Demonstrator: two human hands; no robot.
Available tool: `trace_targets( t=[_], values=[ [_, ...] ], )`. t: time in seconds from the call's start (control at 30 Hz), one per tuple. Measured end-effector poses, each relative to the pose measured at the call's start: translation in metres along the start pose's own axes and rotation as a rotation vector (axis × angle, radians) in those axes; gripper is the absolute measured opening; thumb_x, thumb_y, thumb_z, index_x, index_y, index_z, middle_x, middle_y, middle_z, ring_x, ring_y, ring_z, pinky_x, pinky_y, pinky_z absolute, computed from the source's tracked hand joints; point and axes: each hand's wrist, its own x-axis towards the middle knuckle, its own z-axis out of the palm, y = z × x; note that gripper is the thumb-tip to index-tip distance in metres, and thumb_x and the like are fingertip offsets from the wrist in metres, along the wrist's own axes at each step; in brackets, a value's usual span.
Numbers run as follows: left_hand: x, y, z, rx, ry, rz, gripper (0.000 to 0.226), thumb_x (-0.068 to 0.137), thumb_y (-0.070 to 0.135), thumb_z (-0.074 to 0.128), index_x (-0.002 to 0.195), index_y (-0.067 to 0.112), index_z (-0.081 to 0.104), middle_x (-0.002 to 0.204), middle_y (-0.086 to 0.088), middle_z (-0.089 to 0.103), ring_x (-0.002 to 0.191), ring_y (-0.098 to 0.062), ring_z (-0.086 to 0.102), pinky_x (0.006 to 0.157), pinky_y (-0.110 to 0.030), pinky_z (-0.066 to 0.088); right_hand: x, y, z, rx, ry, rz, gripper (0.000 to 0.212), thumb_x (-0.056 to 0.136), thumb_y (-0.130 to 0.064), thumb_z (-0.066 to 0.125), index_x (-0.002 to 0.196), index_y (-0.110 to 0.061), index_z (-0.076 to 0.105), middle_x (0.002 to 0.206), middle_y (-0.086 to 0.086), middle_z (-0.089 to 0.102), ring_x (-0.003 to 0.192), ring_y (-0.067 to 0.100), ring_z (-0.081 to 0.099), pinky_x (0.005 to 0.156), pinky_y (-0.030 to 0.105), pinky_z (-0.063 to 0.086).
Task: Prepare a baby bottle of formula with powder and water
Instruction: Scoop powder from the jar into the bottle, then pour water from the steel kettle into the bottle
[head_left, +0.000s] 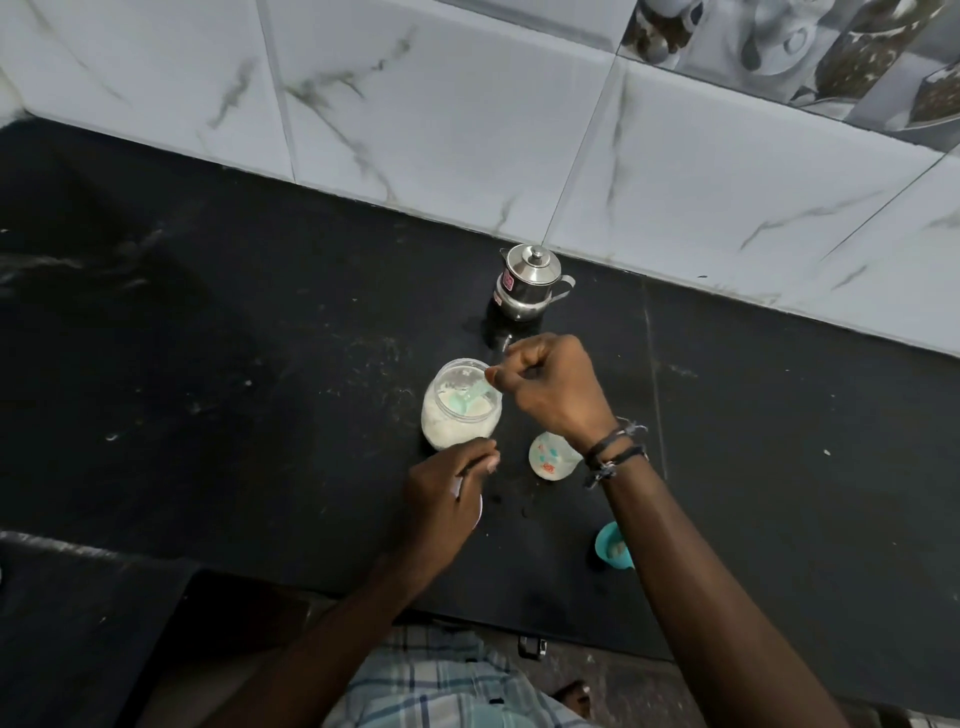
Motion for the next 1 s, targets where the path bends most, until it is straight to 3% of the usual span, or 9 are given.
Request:
trace_targets(
  t=[0.07,0.2,0.33,0.5,0.6,0.7,0.87,0.93,1.0],
  values=[
    [0.0,-0.004,-0.012,-0.031,0.049,-0.065,0.012,0.088,0.015,0.067,0.094,0.021,0.076,0.082,0.013,0.075,0.074,-0.002,0.071,0.071,-0.022,0.056,0.005,-0.002,0.01,-0.08,-0.038,0.006,0.024,0.083,-0.018,0.074,0.062,-0.006,0.071,0.074,0.005,0.072,0.078,0.02,0.068,0.073,0.036,0.055],
    [0.007,-0.02,-0.035,-0.072,0.163,-0.131,0.011,0.089,0.028,0.066,0.094,0.023,0.074,0.073,0.009,0.074,0.054,-0.007,0.066,0.055,-0.022,0.052,0.013,-0.007,0.024,-0.184,-0.071,0.038,0.02,0.082,-0.018,0.069,0.067,-0.005,0.075,0.078,0.007,0.072,0.08,0.023,0.067,0.073,0.034,0.054],
    [0.027,-0.038,-0.054,0.011,0.202,-0.22,0.01,0.091,0.031,0.069,0.081,0.034,0.072,0.066,0.007,0.07,0.044,-0.012,0.058,0.049,-0.022,0.047,0.018,-0.005,0.032,-0.312,-0.098,0.06,0.018,0.079,-0.017,0.066,0.071,-0.003,0.074,0.078,0.014,0.073,0.077,0.029,0.068,0.068,0.036,0.056],
    [0.035,-0.056,-0.055,0.068,0.183,-0.313,0.017,0.092,0.028,0.072,0.076,0.034,0.07,0.061,0.006,0.068,0.042,-0.01,0.055,0.048,-0.024,0.047,0.018,-0.002,0.028,-0.446,-0.047,0.017,0.006,0.077,-0.022,0.075,0.079,-0.018,0.079,0.092,0.0,0.076,0.088,0.023,0.069,0.074,0.031,0.056],
    [0.034,-0.059,-0.055,0.083,0.159,-0.303,0.01,0.091,0.03,0.073,0.081,0.027,0.074,0.061,0.007,0.068,0.047,-0.012,0.059,0.052,-0.032,0.052,0.018,-0.003,0.021,-0.369,-0.068,-0.03,0.013,0.079,-0.031,0.077,0.074,-0.019,0.076,0.084,-0.003,0.075,0.078,0.018,0.068,0.067,0.03,0.054],
    [0.034,-0.059,-0.056,0.096,0.16,-0.253,0.021,0.088,0.041,0.071,0.081,0.021,0.075,0.06,0.009,0.067,0.048,-0.006,0.059,0.051,-0.03,0.051,0.025,-0.003,0.007,-0.205,-0.07,-0.013,0.024,0.084,-0.041,0.073,0.071,-0.02,0.073,0.07,-0.007,0.072,0.064,0.009,0.066,0.062,0.028,0.053],
    [0.036,-0.061,-0.054,0.125,0.158,-0.236,0.02,0.086,0.044,0.072,0.078,0.026,0.072,0.064,0.016,0.068,0.05,-0.004,0.062,0.051,-0.027,0.051,0.071,0.021,-0.028,-0.069,0.174,0.067,0.029,0.084,-0.035,0.07,0.06,-0.018,0.07,0.054,-0.008,0.065,0.047,-0.003,0.052,0.049,0.019,0.044],
    [0.036,-0.063,-0.054,0.134,0.153,-0.246,0.015,0.087,0.038,0.074,0.078,0.027,0.072,0.065,0.017,0.068,0.051,-0.004,0.063,0.052,-0.03,0.053,0.094,0.037,-0.041,-0.043,0.29,0.138,0.027,0.083,-0.031,0.069,0.061,-0.016,0.068,0.058,-0.005,0.065,0.051,0.0,0.052,0.055,0.021,0.046],
    [0.036,-0.063,-0.053,0.122,0.151,-0.261,0.017,0.087,0.042,0.073,0.078,0.027,0.072,0.065,0.017,0.068,0.053,-0.004,0.063,0.052,-0.03,0.053,0.113,0.054,-0.052,0.006,0.336,0.206,0.022,0.083,-0.027,0.068,0.064,-0.018,0.069,0.071,0.002,0.071,0.063,0.011,0.059,0.065,0.033,0.052]
  ],
)
